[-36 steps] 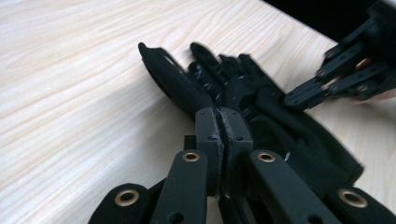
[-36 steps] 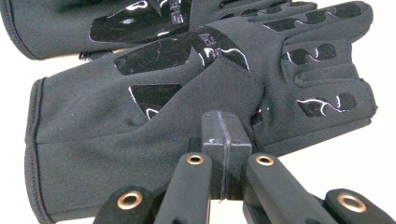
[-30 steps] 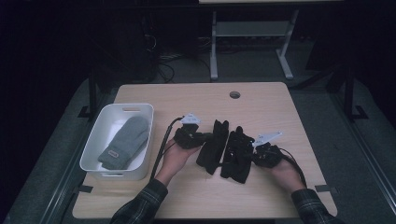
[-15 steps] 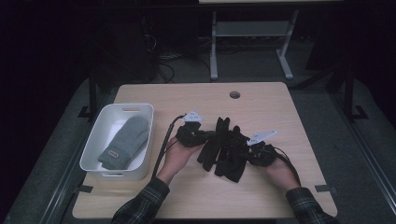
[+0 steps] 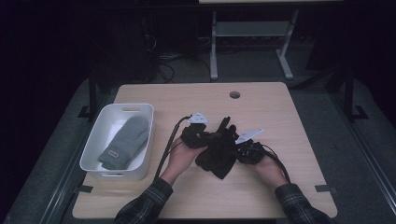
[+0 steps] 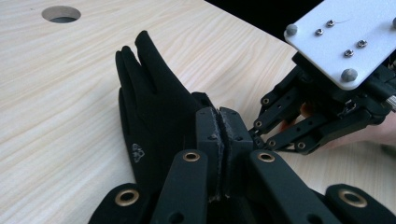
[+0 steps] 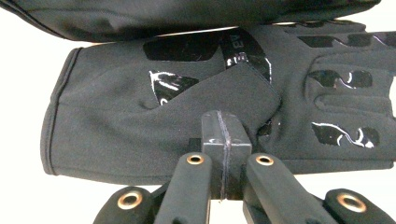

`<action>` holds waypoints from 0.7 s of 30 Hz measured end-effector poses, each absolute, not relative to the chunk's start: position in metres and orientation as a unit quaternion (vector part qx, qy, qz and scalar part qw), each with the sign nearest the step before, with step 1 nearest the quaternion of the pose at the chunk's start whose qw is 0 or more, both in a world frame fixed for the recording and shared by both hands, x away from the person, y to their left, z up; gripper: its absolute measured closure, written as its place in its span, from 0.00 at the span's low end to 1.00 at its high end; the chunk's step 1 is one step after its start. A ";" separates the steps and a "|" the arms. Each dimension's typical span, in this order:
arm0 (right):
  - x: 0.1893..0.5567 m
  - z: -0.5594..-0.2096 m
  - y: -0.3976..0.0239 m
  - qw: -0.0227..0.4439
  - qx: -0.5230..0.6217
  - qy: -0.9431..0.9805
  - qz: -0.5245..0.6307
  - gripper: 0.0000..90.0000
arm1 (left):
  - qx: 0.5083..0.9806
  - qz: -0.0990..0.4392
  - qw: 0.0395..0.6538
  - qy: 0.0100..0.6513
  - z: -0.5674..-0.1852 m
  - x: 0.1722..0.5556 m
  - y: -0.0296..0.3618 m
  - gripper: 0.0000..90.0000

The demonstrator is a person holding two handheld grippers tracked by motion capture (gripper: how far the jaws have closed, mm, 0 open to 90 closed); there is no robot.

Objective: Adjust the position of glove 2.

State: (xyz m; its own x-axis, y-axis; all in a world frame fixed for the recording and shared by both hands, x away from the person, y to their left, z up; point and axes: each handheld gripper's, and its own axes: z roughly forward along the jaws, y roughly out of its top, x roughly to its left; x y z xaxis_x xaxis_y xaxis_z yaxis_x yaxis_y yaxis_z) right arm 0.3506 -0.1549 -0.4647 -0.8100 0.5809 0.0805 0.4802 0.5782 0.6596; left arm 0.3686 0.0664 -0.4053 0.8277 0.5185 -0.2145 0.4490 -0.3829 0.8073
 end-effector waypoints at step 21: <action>0.351 -0.455 -0.181 0.081 0.323 0.872 0.359 1.00 | 0.847 0.015 0.457 0.271 -0.422 0.360 0.040 0.96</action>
